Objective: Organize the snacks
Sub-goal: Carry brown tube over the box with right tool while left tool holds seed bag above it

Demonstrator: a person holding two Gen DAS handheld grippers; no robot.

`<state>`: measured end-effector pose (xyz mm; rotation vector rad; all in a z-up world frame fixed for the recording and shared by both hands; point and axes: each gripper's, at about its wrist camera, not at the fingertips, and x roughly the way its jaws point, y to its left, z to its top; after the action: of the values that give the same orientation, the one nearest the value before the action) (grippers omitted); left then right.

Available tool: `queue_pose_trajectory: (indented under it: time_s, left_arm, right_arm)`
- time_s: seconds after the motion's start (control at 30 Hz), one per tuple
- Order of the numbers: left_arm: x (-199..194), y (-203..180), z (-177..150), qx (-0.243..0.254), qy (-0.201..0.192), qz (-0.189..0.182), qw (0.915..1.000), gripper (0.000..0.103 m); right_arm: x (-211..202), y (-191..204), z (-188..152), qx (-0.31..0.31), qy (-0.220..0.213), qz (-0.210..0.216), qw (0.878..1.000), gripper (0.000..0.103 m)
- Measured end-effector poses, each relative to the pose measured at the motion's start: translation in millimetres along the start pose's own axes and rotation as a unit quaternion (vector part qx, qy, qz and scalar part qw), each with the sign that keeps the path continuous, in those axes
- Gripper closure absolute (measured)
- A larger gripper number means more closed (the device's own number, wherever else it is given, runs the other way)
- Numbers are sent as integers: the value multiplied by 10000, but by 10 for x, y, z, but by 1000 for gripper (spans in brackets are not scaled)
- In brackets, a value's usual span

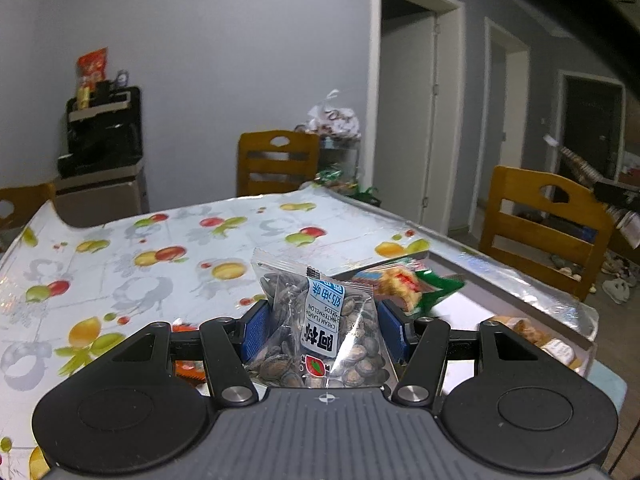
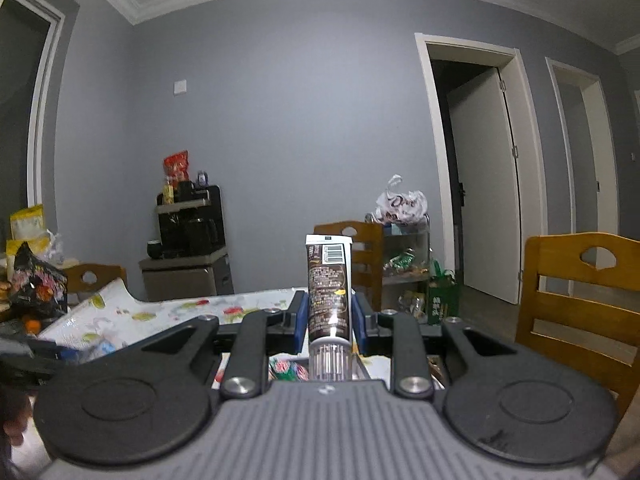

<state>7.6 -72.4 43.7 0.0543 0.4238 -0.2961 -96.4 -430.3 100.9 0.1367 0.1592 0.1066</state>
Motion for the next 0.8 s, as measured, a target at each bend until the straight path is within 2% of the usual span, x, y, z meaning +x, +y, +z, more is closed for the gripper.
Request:
queue_pose_trajectory:
  time_s: [0.23,0.5,0.8]
  left_arm:
    - [84,-313,16,263,42,-677,9973,45]
    - [286,-632,-146,427,418,-1446,9877,45]
    - [427,-609,-209,242,648,-1540,9856,44]
  right_arm:
    - [-12,-181,-137,118,235,-9,9997,80]
    - [160,-47,-494,40,901,176,9958,80]
    - [305,156,-831,-3,1497,539,9873,80]
